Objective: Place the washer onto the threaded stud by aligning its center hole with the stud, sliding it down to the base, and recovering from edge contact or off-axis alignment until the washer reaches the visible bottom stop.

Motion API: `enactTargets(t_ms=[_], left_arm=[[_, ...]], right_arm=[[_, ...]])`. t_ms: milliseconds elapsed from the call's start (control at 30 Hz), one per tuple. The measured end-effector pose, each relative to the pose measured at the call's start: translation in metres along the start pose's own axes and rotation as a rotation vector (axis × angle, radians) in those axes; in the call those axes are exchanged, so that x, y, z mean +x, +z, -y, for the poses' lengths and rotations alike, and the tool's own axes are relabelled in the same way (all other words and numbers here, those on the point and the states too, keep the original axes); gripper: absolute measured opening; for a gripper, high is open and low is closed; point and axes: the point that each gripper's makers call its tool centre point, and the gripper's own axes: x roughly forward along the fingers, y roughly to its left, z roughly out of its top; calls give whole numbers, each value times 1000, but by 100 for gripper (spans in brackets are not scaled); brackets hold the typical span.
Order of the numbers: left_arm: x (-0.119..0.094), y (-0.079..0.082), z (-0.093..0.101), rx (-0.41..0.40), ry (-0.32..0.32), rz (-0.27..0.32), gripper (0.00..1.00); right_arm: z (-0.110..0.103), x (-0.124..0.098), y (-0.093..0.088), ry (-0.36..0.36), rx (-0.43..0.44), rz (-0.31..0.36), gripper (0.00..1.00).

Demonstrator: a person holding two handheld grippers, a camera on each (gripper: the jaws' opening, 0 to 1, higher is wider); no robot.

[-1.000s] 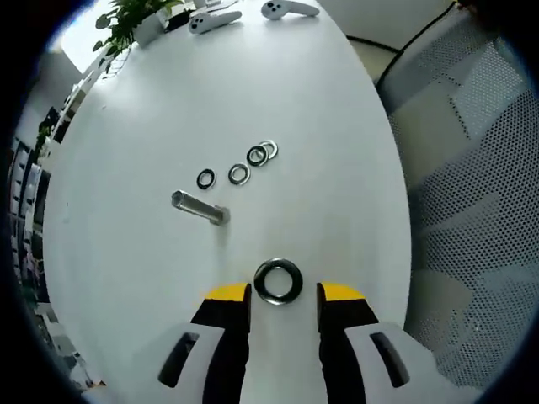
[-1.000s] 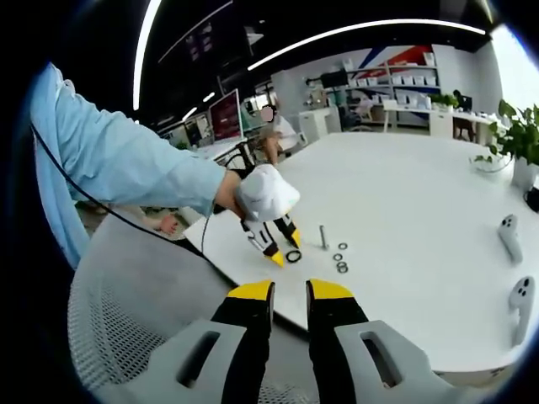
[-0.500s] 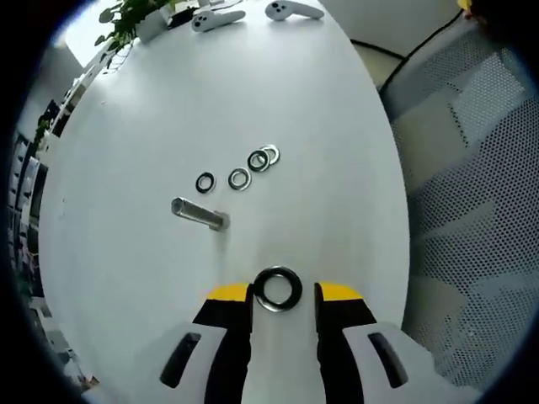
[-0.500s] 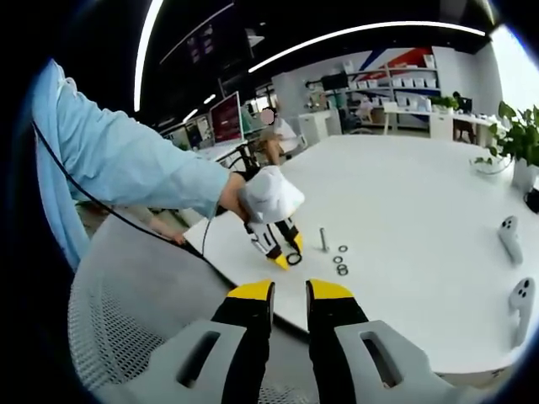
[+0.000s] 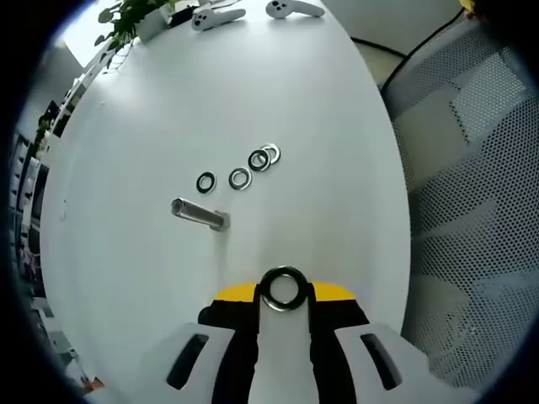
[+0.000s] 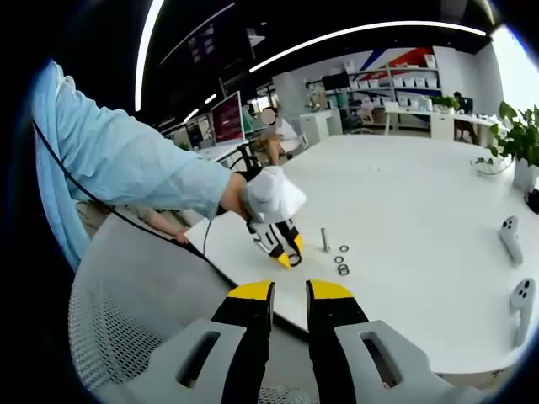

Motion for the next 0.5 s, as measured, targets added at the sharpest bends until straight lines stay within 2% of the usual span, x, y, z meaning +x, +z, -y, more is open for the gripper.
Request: enactTargets(t_ms=[100,200,333,500], left_arm=[[0,-1,-1,-27,9,13,19],[-2,-4,-1,6,24,1,19],[-8,-7,0,-16,28,-6,19],[-19,-7,-6,-58,44,26,18]], right_arm=[[0,0,0,1,0,-1,17],[0,0,0,3,-1,-2,17],[-1,0,0,4,-3,0,17],[-1,0,-1,5,-3,-8,17]])
